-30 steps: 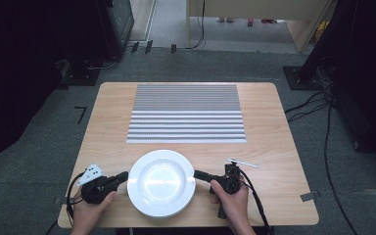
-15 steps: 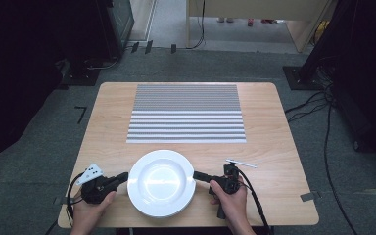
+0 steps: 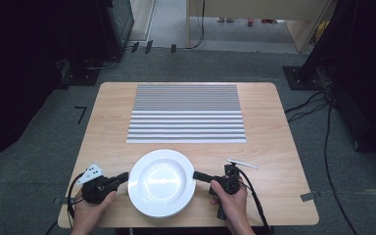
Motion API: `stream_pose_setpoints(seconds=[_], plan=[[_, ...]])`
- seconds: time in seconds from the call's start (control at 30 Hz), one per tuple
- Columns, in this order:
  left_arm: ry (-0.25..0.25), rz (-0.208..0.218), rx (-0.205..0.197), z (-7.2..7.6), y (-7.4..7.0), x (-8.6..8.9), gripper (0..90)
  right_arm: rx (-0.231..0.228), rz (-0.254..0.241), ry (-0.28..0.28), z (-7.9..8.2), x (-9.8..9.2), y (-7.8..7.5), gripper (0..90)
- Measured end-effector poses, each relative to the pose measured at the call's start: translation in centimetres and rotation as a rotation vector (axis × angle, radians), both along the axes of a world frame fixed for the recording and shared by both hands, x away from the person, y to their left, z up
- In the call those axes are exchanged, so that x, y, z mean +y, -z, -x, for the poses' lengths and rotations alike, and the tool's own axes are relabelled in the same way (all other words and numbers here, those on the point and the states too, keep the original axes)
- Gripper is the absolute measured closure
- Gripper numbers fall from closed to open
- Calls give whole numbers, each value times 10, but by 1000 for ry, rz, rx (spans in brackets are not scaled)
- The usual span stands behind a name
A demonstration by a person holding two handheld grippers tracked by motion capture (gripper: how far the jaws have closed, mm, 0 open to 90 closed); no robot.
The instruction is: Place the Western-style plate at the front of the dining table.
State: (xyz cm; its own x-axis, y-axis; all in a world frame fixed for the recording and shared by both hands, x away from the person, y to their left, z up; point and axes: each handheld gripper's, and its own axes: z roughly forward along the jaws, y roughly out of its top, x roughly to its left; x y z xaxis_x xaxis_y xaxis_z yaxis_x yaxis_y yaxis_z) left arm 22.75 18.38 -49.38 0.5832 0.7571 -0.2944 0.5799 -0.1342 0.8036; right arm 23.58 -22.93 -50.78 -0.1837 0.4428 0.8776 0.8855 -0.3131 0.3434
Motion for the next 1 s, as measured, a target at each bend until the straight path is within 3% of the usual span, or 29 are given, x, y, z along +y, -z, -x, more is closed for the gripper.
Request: stream_pose_setpoints(seconds=[0.3,0.53,0.63,1.0], plan=[[-3,-3,0,0,0,0,900,13,3,14,0,4,1,849],[-6,-9,-3,0,0,-1,900,51,-12,29,0,6,2,868],[-6,-11,-7,0,0,-1,900,84,-51,58,1,6,4,886],[-14,-20,-9,0,1,-1,872,65,-58,103,6,4,-4,893]])
